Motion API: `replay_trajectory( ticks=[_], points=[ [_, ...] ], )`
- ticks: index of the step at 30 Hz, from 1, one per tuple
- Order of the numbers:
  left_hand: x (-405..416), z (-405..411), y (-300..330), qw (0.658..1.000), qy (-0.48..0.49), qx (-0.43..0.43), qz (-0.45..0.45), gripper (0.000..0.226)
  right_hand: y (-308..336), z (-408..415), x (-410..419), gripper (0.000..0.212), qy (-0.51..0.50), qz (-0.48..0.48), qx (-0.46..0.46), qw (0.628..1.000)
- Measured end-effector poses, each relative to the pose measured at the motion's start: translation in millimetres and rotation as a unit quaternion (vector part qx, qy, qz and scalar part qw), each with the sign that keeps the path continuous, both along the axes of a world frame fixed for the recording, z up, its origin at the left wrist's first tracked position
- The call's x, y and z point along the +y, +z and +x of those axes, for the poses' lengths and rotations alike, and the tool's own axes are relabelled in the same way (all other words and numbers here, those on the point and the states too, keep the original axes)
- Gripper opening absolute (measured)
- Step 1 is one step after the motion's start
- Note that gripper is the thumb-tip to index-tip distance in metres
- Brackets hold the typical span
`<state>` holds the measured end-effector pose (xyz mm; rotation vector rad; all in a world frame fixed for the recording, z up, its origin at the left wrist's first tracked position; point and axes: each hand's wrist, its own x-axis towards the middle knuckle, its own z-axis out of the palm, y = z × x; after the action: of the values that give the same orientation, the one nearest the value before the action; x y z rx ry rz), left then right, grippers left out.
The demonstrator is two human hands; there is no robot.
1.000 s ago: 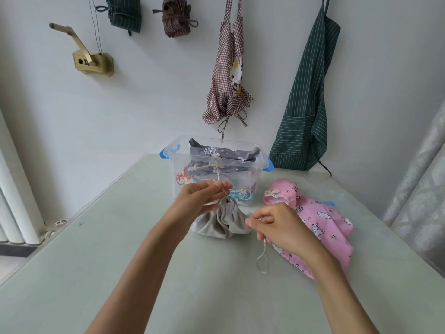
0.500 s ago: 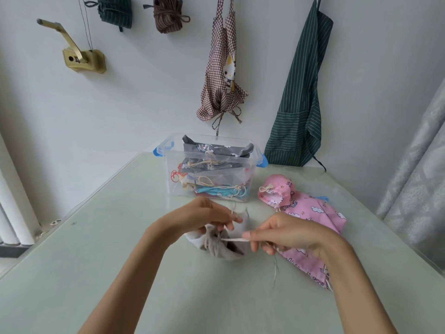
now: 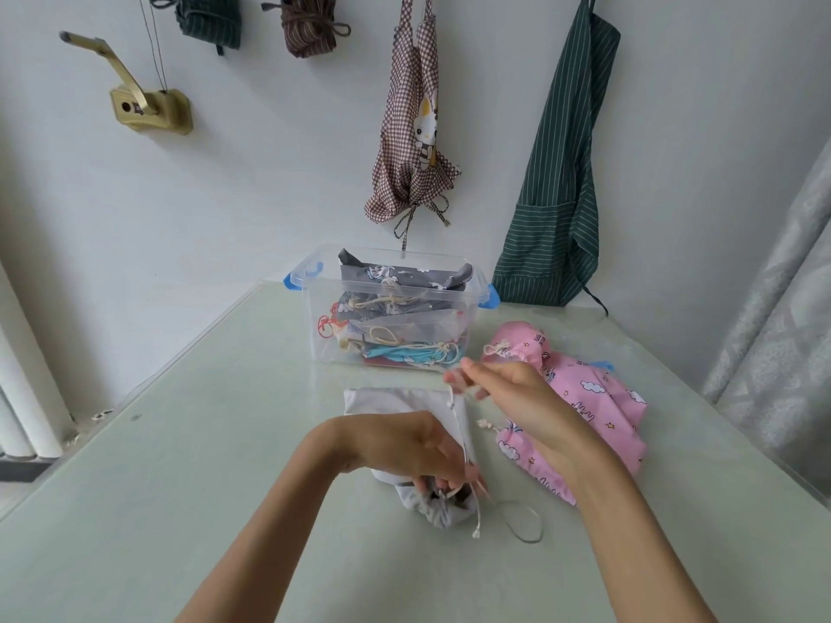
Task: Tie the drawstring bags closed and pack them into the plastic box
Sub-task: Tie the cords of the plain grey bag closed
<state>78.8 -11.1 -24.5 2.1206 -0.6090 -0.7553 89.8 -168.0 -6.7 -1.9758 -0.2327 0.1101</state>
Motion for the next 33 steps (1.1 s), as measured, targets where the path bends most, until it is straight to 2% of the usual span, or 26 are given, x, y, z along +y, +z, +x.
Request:
replay_trajectory(
  ticks=[3,6,10,12,18,21,23,26,29,33],
  points=[
    [0.1,2.6,-2.1,0.999,0.032,0.010,-0.021,0.030,-1.6,-0.8,4.1,0.029,0.046,-0.006,-0.020,0.999],
    [4.9,5.6,0.7,0.989,0.105,0.038,-0.100,0.029,1.8,-0.7,-9.0,0.028,0.005,-0.073,-0.040,0.997],
    [14.0,8.4,5.8,0.978,0.132,0.027,-0.160,0.029,6.8,-9.6,-21.6,0.049,0.102,-0.124,0.119,0.980],
    [15.8,8.0,6.5,0.975,0.143,0.024,-0.169,0.028,3.5,-11.1,-15.4,0.047,0.129,-0.136,0.141,0.972],
    [22.5,10.8,8.3,0.964,0.178,0.022,-0.197,0.030,4.2,-8.8,-14.1,0.016,0.066,-0.046,0.103,0.991],
    [25.8,10.2,10.2,0.959,0.177,0.039,-0.216,0.029,7.0,-8.2,-17.8,0.007,0.056,-0.039,0.088,0.994],
    [27.1,9.9,11.0,0.958,0.176,0.039,-0.221,0.029,8.2,-9.3,-16.9,0.007,0.076,-0.040,0.081,0.993],
    [27.1,9.8,11.5,0.958,0.174,0.038,-0.224,0.032,5.0,-11.5,-11.9,0.018,0.093,-0.073,0.071,0.990],
    [26.5,10.4,9.5,0.961,0.171,0.039,-0.214,0.036,3.4,-11.4,-8.5,0.009,0.056,-0.100,0.042,0.993],
    [28.5,10.8,8.8,0.964,0.172,0.038,-0.199,0.030,8.8,-8.5,-14.9,0.011,0.045,-0.005,0.064,0.997]
  ],
)
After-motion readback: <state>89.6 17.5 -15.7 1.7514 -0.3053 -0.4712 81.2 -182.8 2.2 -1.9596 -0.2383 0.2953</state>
